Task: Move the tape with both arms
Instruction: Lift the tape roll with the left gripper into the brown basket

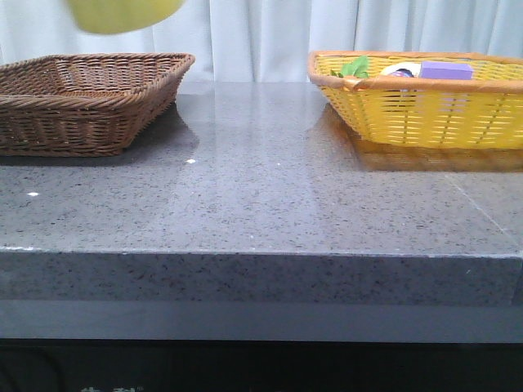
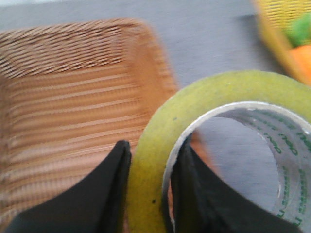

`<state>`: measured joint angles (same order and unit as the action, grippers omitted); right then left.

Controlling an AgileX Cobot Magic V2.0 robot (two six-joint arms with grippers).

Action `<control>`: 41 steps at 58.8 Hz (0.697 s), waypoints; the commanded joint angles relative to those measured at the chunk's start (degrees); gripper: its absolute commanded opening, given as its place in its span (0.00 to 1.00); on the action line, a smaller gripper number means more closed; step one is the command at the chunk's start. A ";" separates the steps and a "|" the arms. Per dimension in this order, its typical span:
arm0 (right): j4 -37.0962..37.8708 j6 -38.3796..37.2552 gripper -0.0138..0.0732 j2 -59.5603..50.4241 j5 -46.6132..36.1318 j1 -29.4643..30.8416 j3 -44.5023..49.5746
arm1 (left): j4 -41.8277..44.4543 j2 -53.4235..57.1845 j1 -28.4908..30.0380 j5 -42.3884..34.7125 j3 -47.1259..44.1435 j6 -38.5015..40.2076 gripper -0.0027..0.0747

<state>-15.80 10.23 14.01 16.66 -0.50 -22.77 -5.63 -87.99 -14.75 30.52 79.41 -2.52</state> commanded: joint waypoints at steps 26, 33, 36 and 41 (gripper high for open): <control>-1.10 0.32 0.06 0.59 -3.75 0.26 -1.43 | -0.74 -7.06 8.48 -1.03 2.40 0.54 0.36; -1.10 0.32 0.06 0.59 -3.75 0.26 -1.43 | -0.74 -7.07 9.32 -1.18 2.40 0.54 0.52; -1.10 0.32 0.06 0.59 -3.75 0.26 -1.43 | -0.87 -6.83 9.32 -1.29 2.40 0.54 0.59; -1.10 0.32 0.06 0.59 -3.75 0.26 -1.43 | -1.11 -5.72 9.32 -1.19 2.40 0.54 0.69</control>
<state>-16.21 10.23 14.01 17.14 -0.50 -22.77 -5.64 -97.73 -5.57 32.71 79.96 -2.57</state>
